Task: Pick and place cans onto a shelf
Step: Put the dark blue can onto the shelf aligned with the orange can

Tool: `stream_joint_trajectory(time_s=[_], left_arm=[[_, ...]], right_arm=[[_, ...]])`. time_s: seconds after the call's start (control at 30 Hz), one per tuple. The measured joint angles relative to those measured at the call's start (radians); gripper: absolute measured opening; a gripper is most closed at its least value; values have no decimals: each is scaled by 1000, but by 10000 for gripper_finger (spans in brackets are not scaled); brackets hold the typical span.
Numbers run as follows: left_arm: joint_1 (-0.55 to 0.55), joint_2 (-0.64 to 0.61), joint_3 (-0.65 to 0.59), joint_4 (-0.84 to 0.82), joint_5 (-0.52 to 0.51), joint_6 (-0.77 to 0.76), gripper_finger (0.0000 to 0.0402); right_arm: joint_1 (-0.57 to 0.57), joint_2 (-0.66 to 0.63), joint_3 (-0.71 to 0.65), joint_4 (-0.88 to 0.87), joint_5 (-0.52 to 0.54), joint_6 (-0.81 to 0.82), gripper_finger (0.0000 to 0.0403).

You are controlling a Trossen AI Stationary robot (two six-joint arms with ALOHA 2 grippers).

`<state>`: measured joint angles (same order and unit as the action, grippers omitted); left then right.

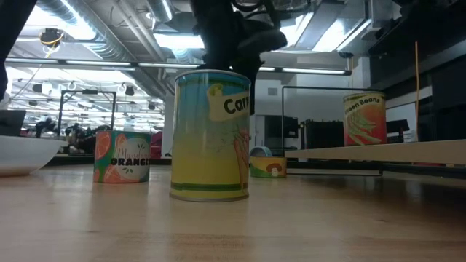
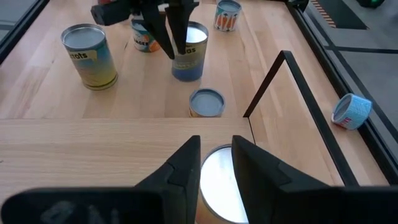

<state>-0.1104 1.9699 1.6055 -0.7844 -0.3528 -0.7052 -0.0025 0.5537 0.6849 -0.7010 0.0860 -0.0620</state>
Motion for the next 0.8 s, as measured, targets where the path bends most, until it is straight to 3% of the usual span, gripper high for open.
stream_joint_trajectory(time_s=[0.17, 0.43, 0.8], left_arm=[[0, -7, 35, -38, -1, 0, 80], [2, -8, 161, -254, -27, -23, 80], [5, 1, 163, -356, 10, -48, 80]], right_arm=[[0, 0, 0, 0, 0, 0, 97], [0, 0, 0, 0, 0, 0, 97], [0, 0, 0, 0, 0, 0, 97]])
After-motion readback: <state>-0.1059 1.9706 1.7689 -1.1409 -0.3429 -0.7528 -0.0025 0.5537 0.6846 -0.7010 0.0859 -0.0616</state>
